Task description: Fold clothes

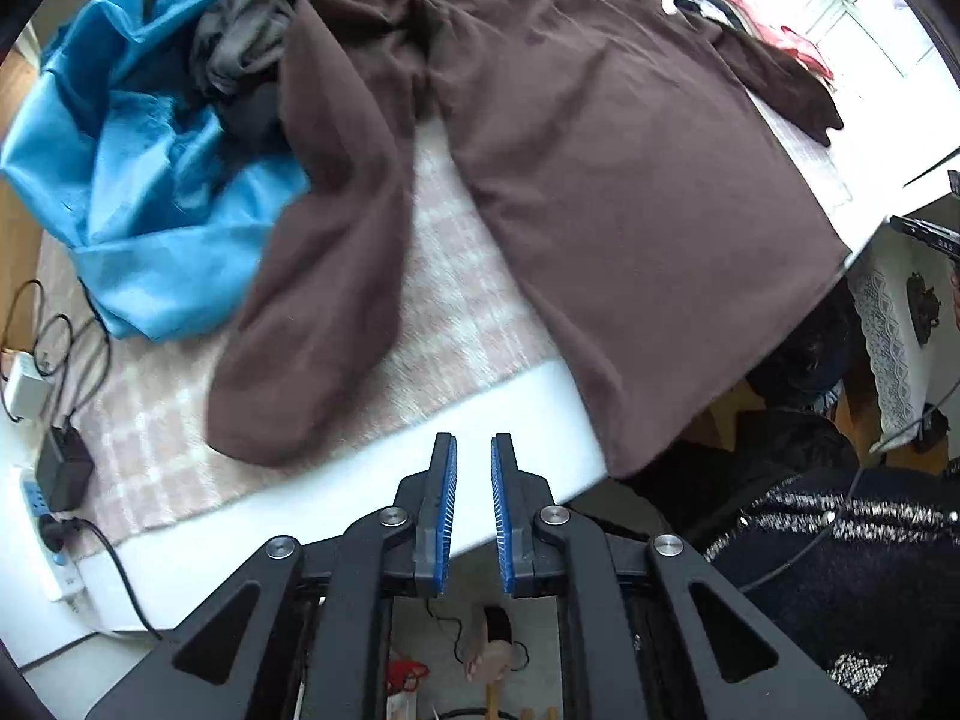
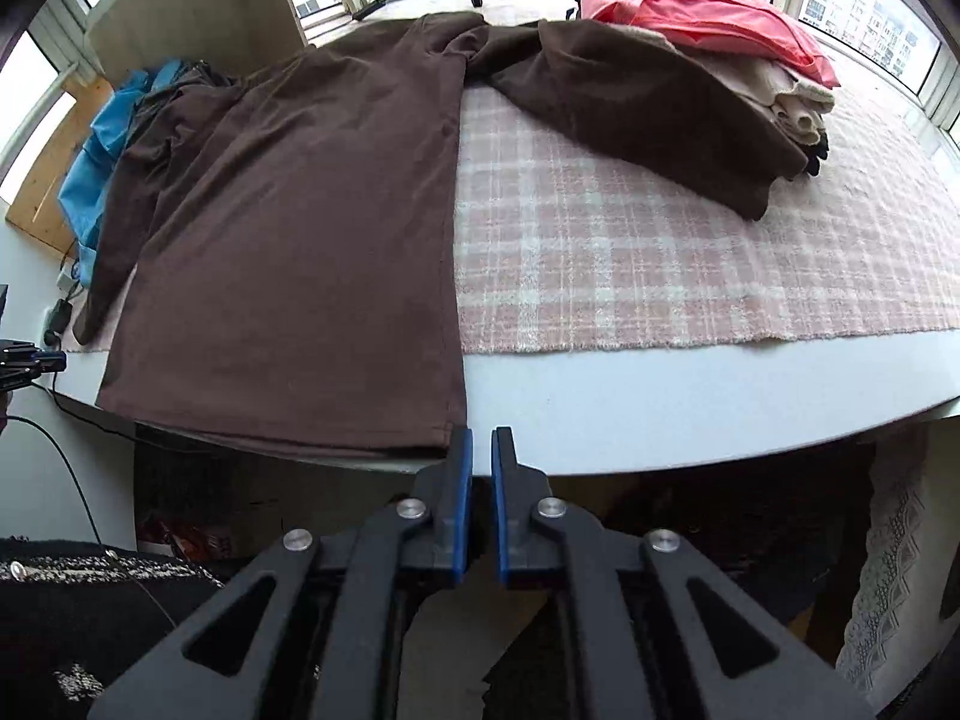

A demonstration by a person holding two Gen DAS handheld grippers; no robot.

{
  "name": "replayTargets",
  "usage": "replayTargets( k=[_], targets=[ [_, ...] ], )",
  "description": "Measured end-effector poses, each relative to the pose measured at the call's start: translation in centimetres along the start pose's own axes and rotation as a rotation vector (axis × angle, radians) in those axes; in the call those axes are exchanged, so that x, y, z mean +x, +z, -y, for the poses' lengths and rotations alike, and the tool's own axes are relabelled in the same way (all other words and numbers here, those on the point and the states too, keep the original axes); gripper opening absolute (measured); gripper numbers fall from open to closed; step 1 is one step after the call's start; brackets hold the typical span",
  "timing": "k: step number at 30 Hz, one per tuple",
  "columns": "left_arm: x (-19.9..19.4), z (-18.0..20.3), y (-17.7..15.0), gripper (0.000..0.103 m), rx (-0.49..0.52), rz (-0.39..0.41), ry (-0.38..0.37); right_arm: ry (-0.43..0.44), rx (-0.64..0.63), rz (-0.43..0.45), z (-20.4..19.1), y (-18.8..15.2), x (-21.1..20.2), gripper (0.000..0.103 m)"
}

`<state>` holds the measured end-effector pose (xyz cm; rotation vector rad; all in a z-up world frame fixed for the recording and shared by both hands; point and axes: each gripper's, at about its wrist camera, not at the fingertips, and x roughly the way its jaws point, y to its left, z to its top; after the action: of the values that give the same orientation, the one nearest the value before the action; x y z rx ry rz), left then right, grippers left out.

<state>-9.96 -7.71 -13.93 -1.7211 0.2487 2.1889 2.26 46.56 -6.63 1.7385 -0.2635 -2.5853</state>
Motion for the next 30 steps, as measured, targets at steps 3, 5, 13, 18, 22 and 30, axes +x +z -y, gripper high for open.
replayTargets(
  k=[3, 5, 13, 18, 22, 30],
  targets=[
    [-1.9, -2.4, 5.6, 0.031, -0.02, 0.116, 0.044, 0.02, 0.007, 0.13, -0.9, 6.0, -3.0, 0.011],
    [-2.2, -3.8, 9.3, 0.032, -0.043, 0.166, 0.061, 0.049, -0.005, 0.215, -1.8, 10.8, -4.1, 0.027],
    [0.5, -5.3, 19.0, 0.039, -0.127, 0.204, 0.109, 0.061, -0.141, 0.29, -4.1, 27.6, 0.4, 0.04],
    [3.3, -3.1, 23.2, 0.039, -0.127, 0.172, 0.096, 0.105, -0.224, 0.174, -5.2, 34.0, 9.0, 0.04],
    [5.8, -0.5, 27.1, 0.041, -0.078, 0.128, 0.135, 0.105, -0.298, 0.095, -5.7, 37.8, 15.7, 0.04],
    [13.4, 1.3, 33.9, 0.041, 0.077, -0.034, 0.221, 0.178, -0.334, -0.02, -4.8, 41.5, 24.0, 0.04]
  ],
)
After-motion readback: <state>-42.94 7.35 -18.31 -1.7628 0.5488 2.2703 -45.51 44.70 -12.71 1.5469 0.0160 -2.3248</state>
